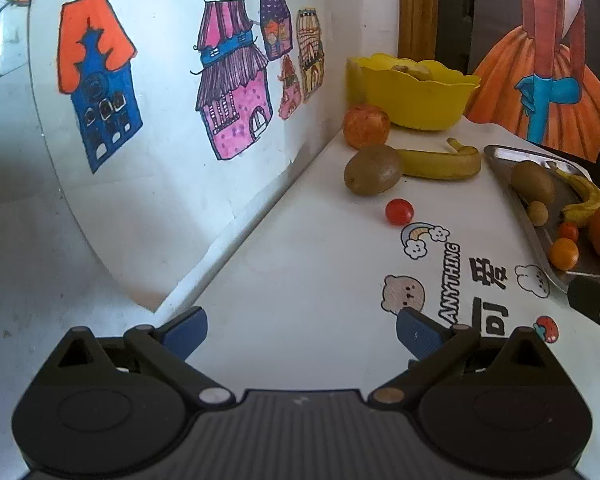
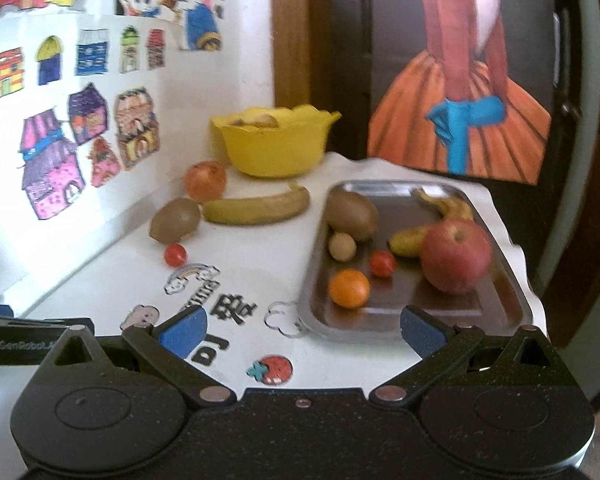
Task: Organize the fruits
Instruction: 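Withdraw both open tools from the tray toward the remaining fruits, then grasp the second brown kiwi with the left tool while the right tool grasps the cherry tomato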
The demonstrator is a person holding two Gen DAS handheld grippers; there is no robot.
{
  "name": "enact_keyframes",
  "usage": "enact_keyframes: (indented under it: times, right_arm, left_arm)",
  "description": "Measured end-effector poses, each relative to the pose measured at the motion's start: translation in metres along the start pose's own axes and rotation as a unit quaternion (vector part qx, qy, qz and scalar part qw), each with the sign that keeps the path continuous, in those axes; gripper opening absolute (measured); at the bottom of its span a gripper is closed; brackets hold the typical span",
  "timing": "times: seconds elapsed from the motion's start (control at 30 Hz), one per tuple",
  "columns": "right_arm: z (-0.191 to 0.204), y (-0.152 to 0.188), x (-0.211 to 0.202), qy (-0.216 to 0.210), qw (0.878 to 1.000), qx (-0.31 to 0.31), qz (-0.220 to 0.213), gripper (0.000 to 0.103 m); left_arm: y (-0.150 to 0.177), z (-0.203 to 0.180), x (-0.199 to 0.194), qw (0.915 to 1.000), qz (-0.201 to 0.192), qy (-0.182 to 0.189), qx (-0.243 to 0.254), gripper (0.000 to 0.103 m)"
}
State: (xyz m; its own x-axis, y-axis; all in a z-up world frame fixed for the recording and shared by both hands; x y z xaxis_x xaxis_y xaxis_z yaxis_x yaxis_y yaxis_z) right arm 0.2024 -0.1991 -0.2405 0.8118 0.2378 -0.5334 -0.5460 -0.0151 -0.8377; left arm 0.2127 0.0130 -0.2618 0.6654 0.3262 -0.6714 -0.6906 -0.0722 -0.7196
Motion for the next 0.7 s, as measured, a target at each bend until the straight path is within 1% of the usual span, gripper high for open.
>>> enact_keyframes:
  times: [0.13,0.53,0.7]
  right_arm:
    - [0.001,-0.003,0.005,-0.007,1.0,-0.021,-0.003,0.102]
    - [-0.005,-0.006,0.03,-0.028,0.998,-0.059,0.01,0.102]
    - [-0.004,-0.008,0.044,-0.052,0.996,-0.065,0.023,0.102]
  left_arm:
    - [-0.006,-0.002,0.005,1.0,-0.003,-0.001,-0.002,0.103]
    - [-0.037,-0.027,0.029,0.9998,-0.013,0.012,0.003,0.103]
    - [-0.054,-0.038,0.044,0.9997,-0.015,0.017,0.006,0.103]
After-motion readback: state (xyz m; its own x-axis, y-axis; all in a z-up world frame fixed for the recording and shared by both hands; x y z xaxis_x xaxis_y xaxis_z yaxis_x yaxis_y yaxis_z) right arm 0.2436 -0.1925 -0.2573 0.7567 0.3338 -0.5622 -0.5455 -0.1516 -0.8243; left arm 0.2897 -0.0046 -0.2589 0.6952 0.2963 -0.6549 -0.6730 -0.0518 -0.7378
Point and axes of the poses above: each gripper's, at about its wrist camera, not at the fingertips, and x roughly the way its jaws point, z to its left, y to its underside, the point moved 7 cm from there along x, roughly the way its jaws point, and after that the axes turned 12 degrees about -y, right-handed, at the moved point
